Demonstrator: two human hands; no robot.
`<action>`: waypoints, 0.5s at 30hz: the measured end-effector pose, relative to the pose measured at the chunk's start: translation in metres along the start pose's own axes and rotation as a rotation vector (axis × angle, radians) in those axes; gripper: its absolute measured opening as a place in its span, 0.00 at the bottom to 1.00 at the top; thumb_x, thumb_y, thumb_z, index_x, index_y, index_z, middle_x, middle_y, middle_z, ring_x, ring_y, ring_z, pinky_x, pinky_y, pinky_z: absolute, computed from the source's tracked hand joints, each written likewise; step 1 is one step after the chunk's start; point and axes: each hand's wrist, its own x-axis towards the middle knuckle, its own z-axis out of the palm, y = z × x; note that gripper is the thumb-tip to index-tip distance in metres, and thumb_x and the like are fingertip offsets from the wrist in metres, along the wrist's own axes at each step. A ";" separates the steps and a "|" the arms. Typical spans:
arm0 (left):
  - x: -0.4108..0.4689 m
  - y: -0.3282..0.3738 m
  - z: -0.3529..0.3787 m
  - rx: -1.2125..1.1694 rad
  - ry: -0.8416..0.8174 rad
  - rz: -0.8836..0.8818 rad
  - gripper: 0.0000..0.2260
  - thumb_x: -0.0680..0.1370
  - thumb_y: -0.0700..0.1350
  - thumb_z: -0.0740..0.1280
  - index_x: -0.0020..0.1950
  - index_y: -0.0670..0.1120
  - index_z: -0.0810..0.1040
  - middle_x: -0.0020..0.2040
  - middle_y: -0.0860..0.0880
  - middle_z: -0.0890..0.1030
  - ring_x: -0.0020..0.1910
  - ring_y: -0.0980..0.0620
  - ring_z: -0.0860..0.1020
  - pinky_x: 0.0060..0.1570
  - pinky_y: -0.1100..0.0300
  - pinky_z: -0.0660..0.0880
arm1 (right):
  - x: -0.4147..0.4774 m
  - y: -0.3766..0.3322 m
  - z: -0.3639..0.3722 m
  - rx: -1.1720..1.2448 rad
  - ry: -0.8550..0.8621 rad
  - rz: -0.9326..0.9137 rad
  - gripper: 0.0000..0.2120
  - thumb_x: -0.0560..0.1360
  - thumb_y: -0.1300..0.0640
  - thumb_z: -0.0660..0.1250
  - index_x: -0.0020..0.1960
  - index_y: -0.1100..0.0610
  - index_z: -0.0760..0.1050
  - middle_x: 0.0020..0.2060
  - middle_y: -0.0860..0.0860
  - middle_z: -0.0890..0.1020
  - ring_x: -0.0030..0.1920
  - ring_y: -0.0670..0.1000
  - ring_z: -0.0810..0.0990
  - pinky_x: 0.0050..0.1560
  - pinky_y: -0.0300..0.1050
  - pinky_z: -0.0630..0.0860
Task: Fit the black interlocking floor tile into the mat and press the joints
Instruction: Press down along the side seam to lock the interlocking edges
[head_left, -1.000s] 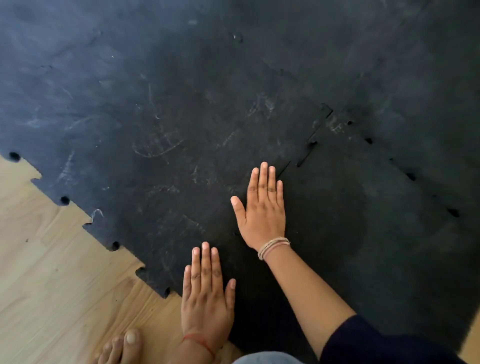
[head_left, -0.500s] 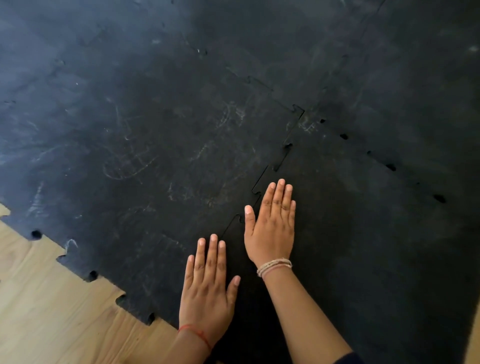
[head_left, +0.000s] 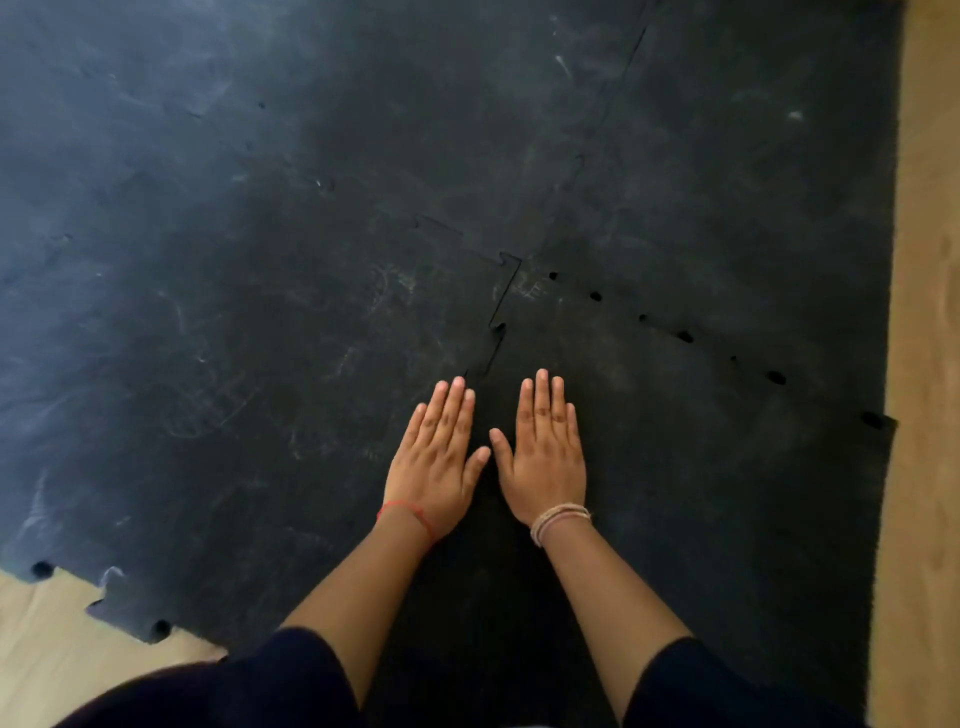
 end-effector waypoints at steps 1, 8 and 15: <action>0.007 -0.005 0.003 0.035 -0.030 0.020 0.27 0.77 0.58 0.36 0.69 0.47 0.30 0.73 0.49 0.32 0.68 0.53 0.27 0.68 0.59 0.29 | 0.000 0.000 0.003 0.007 0.024 0.003 0.31 0.79 0.44 0.47 0.73 0.58 0.38 0.74 0.55 0.42 0.73 0.53 0.37 0.72 0.50 0.39; 0.012 -0.011 0.015 0.026 -0.027 0.027 0.27 0.74 0.59 0.32 0.69 0.50 0.29 0.71 0.53 0.31 0.70 0.55 0.29 0.69 0.59 0.28 | 0.002 -0.001 0.005 0.029 0.051 0.009 0.30 0.78 0.45 0.47 0.74 0.60 0.48 0.74 0.56 0.51 0.74 0.56 0.47 0.72 0.54 0.49; 0.014 -0.009 0.013 0.015 -0.027 0.026 0.27 0.76 0.58 0.37 0.72 0.49 0.37 0.74 0.52 0.38 0.72 0.52 0.34 0.69 0.60 0.30 | 0.005 0.002 0.005 -0.016 -0.018 0.011 0.29 0.78 0.45 0.45 0.74 0.58 0.47 0.75 0.54 0.50 0.74 0.54 0.44 0.72 0.53 0.46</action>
